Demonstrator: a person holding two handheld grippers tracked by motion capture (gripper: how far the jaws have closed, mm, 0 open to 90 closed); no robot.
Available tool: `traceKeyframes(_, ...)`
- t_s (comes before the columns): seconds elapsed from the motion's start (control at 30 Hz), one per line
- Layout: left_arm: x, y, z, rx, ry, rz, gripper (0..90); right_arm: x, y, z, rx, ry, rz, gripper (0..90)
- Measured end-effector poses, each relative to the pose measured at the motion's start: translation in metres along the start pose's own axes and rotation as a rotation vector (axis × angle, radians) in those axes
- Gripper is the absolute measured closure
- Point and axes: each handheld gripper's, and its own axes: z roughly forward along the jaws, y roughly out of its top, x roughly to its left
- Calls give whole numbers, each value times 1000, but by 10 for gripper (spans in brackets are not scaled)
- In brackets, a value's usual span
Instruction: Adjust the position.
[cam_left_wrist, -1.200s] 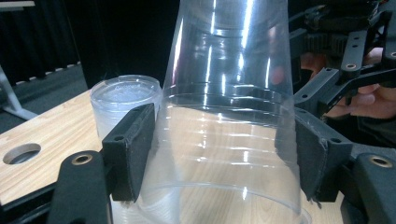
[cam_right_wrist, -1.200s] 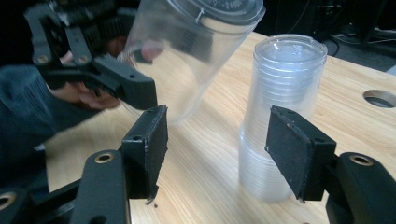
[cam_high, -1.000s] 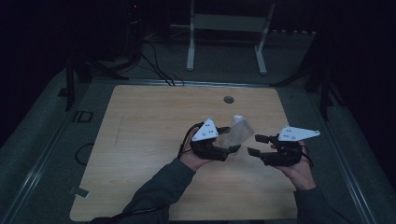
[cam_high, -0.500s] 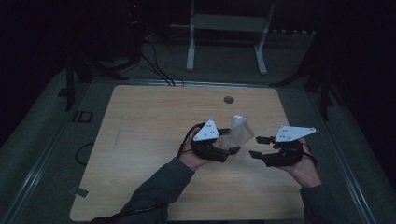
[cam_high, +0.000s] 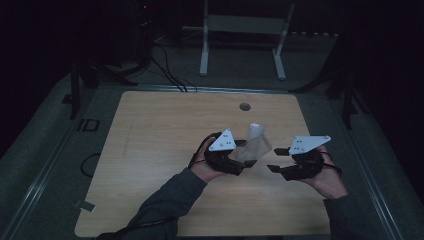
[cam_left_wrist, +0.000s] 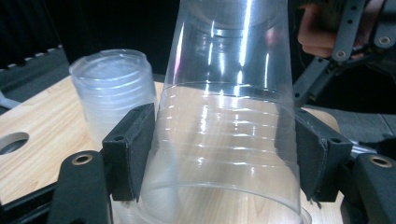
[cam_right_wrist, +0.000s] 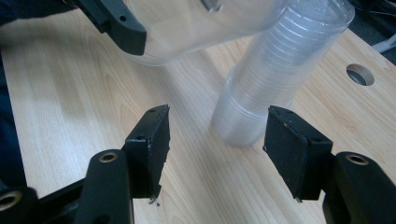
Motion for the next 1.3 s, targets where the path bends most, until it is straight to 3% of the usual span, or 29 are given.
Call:
traceKeyframes(0.47,-1,-3,8,93,-49,39,304,2,4,-1,74,1,-61,399)
traceKeyframes(1.3,-7,-3,21,224,-60,129,309,4,15,0,233,19,-163,375)
